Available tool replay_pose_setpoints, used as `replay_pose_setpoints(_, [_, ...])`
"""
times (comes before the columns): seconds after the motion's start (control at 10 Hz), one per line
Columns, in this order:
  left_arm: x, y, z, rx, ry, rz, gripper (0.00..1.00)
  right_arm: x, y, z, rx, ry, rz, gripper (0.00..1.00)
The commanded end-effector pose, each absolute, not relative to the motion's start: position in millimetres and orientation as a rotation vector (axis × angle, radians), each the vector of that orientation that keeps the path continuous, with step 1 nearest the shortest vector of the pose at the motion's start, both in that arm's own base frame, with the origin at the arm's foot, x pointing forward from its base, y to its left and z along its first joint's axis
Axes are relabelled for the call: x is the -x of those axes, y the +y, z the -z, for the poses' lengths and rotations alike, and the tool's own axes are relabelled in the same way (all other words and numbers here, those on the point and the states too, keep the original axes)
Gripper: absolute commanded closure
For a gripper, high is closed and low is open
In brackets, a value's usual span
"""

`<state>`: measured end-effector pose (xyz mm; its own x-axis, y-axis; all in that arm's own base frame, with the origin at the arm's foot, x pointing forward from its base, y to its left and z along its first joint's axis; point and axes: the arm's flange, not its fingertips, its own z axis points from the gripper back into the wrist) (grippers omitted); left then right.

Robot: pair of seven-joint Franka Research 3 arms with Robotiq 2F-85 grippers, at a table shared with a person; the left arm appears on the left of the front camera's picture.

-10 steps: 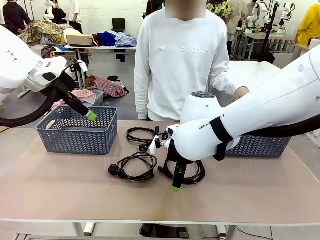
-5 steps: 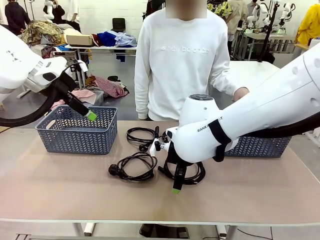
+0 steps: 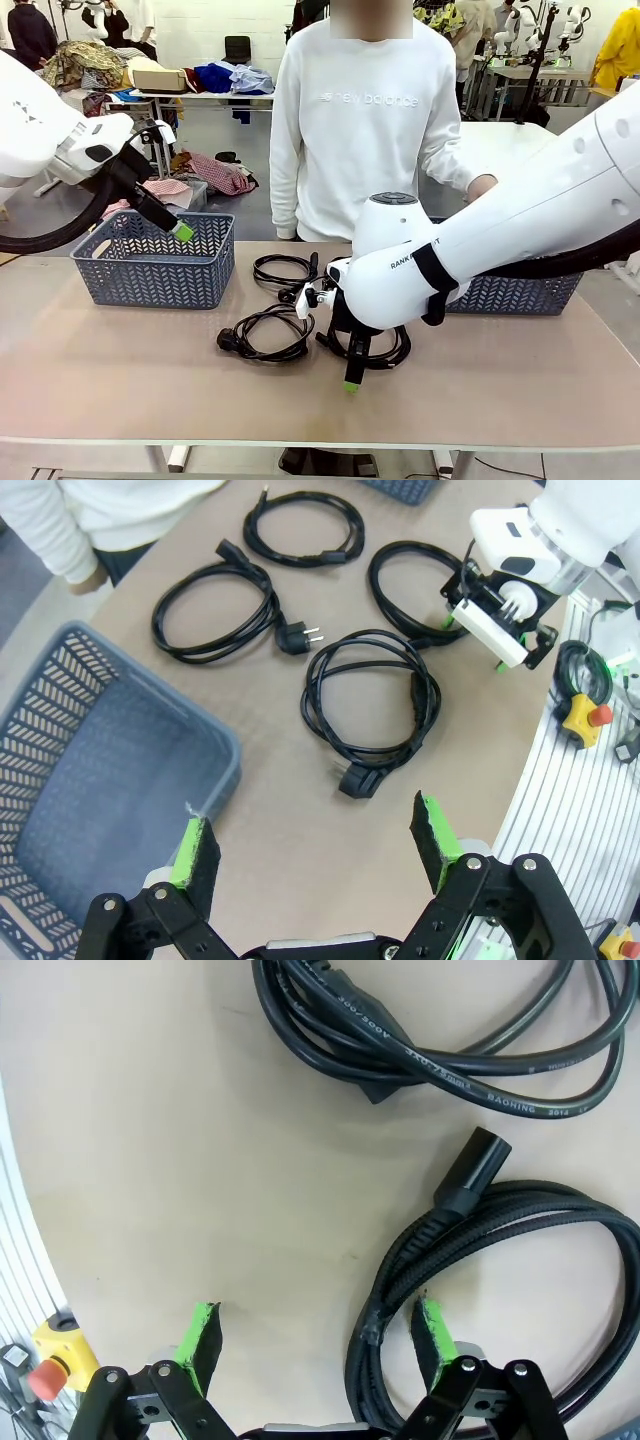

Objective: Organize the cables according to human instructions.
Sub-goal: Pick up a bundle of cables and place it in the basket indicated by the human.

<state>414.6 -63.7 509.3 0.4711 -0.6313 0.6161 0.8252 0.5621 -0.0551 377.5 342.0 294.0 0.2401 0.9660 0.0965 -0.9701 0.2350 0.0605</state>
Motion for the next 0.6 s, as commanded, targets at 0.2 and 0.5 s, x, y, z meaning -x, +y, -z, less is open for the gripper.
replay_pose_setpoints(0.2, [-415.6,-61.3,-507.7,0.391,-0.598,0.934,0.0,-379.4,349.9,-299.5,-0.122,-0.04,-1.292,0.4])
replay_pose_setpoints(0.5, [-415.6,-61.3,-507.7,0.391,-0.598,0.934,0.0,-378.8,348.4,-300.2,-0.117,-0.022,-1.282,0.45])
